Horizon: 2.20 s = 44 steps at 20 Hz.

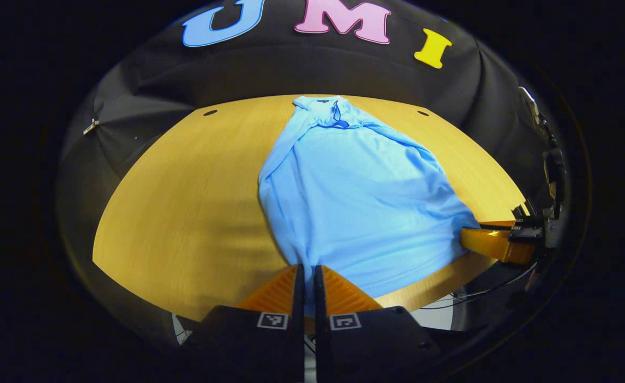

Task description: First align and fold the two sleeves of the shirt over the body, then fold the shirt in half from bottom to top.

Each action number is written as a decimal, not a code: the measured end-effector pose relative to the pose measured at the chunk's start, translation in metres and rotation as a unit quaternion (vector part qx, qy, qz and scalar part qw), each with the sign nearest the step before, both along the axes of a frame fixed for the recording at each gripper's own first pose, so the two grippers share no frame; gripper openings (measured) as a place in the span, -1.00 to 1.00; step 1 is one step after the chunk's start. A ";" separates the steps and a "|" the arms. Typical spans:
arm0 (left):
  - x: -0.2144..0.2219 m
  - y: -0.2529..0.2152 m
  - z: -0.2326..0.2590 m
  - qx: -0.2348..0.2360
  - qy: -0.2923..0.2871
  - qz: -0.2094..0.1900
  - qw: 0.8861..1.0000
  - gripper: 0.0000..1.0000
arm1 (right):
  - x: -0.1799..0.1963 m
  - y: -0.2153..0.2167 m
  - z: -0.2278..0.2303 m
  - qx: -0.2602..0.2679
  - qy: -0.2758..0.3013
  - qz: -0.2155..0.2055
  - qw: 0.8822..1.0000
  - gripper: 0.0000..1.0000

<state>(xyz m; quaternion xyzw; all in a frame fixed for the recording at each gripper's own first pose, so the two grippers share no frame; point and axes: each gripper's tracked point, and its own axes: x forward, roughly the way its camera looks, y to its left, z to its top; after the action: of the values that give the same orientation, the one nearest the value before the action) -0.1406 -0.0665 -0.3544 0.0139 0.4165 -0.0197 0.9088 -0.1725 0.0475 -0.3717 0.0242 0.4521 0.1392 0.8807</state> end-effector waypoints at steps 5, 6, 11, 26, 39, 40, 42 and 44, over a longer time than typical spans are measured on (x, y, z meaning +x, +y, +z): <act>0.004 -0.003 0.001 -0.045 0.036 0.022 0.998 -0.87 | 0.001 -0.001 0.001 0.032 0.027 0.027 0.999 -0.96; 0.004 -0.001 0.000 -0.046 0.041 0.027 0.998 -0.87 | 0.000 -0.003 0.002 0.031 0.034 0.029 0.999 -0.96; 0.018 0.002 0.032 -0.047 0.039 0.030 0.998 -0.87 | 0.019 -0.004 0.027 0.039 0.028 0.037 0.998 -0.96; 0.198 0.002 0.195 -0.027 -0.066 -0.004 0.997 -0.88 | 0.233 0.019 0.162 0.083 -0.104 0.025 0.991 -0.98; 0.419 0.037 0.209 -0.013 -0.147 0.024 0.989 -0.89 | 0.451 0.058 0.162 0.091 -0.183 0.012 0.979 -0.87; 0.435 0.040 0.203 -0.011 -0.152 0.023 0.988 -0.88 | 0.466 0.058 0.155 0.087 -0.187 0.010 0.978 -0.75; 0.466 0.042 0.188 -0.009 -0.154 0.021 0.988 -0.88 | 0.492 0.058 0.136 0.080 -0.188 0.002 0.979 -0.87; 0.492 0.043 0.168 -0.005 -0.152 0.027 0.988 -0.88 | 0.514 0.060 0.117 0.076 -0.182 -0.005 0.980 -0.87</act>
<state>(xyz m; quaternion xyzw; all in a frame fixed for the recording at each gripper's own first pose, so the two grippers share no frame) 0.3513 -0.0238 -0.1866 0.0011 0.2741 0.0048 0.9617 0.3416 0.1074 -0.2546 0.0676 0.2717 0.1709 0.9447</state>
